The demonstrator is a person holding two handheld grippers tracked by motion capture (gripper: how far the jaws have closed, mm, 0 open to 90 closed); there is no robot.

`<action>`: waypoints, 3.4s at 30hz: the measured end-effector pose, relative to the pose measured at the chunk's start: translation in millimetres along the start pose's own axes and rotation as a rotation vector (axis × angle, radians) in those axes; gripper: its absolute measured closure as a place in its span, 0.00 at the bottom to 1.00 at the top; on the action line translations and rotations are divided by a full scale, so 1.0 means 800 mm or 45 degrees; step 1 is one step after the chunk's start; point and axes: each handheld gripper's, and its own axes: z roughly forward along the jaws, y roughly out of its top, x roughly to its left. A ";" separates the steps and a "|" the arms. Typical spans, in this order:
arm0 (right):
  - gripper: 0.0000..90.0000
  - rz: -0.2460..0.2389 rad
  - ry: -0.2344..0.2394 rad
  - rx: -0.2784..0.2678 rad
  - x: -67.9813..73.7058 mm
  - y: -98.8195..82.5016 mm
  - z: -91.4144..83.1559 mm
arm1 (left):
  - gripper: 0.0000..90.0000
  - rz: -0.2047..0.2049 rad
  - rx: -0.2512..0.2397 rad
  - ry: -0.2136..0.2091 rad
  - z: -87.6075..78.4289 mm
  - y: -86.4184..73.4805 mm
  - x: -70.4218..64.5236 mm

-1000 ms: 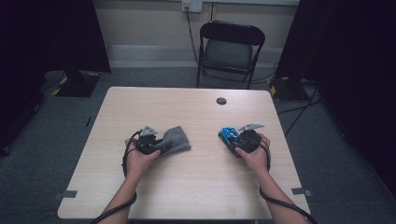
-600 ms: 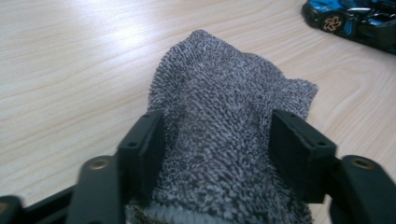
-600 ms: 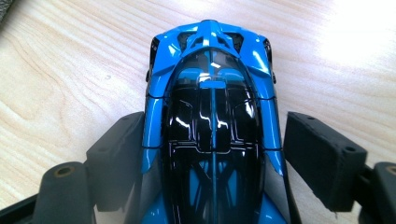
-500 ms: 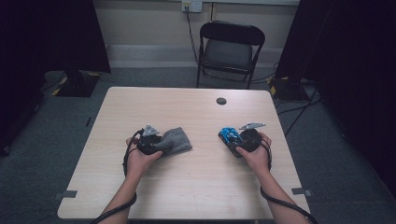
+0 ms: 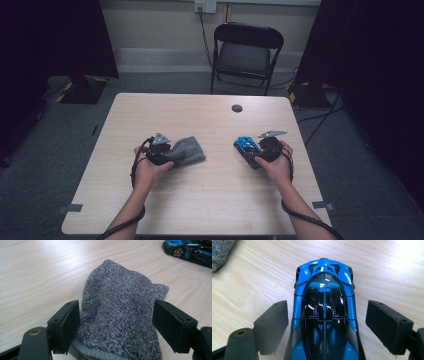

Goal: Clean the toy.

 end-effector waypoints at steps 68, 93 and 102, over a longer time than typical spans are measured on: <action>0.18 -0.208 0.273 -0.090 0.087 -0.011 -0.043 | 0.18 0.139 -0.009 -0.303 -0.032 -0.005 -0.072; 0.18 -0.276 0.349 -0.068 0.118 -0.027 -0.043 | 0.18 0.184 0.043 -0.350 -0.025 -0.025 -0.092; 0.18 -0.284 0.374 -0.060 0.123 -0.033 -0.043 | 0.18 0.213 0.058 -0.366 -0.024 -0.032 -0.097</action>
